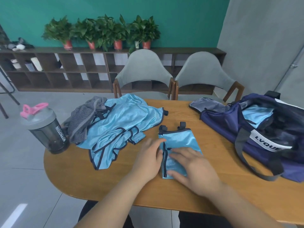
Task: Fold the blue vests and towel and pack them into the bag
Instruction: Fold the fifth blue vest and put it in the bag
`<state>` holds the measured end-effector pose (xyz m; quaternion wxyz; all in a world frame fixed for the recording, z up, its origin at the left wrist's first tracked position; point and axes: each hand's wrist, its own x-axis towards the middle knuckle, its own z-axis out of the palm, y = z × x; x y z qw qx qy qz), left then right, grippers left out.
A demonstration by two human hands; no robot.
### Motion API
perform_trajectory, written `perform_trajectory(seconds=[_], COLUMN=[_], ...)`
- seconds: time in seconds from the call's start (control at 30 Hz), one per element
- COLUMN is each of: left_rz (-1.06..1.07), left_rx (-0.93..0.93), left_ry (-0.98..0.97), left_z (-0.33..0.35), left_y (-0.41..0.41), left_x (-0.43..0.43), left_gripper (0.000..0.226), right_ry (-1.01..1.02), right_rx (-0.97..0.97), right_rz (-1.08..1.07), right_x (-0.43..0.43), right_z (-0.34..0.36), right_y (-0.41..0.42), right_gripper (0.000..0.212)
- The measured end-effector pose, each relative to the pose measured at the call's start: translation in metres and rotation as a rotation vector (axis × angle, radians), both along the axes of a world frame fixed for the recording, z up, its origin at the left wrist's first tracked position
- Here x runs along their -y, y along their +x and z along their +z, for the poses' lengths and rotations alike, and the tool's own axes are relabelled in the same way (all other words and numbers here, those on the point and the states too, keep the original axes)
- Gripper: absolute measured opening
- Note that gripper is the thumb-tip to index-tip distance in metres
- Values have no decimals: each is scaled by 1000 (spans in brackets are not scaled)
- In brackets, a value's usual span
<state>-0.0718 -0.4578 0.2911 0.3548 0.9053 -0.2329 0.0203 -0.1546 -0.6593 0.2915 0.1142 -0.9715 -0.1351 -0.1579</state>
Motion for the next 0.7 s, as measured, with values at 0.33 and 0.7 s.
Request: perform_trajectory(seconds=[0.33,0.7], left_rz=[-80,-55], left_rx=[-75,157], left_ry=[128,93], left_z=[-4,11], left_y=[52,36], left_x=[3,33], left_gripper=[41,44], right_ry=[49,0], right_rx=[140,-73], right_rz=[-28,-350], right_x=[-29,-1], right_z=[-29,-16], right_y=[-6,34], right_gripper=[25,51])
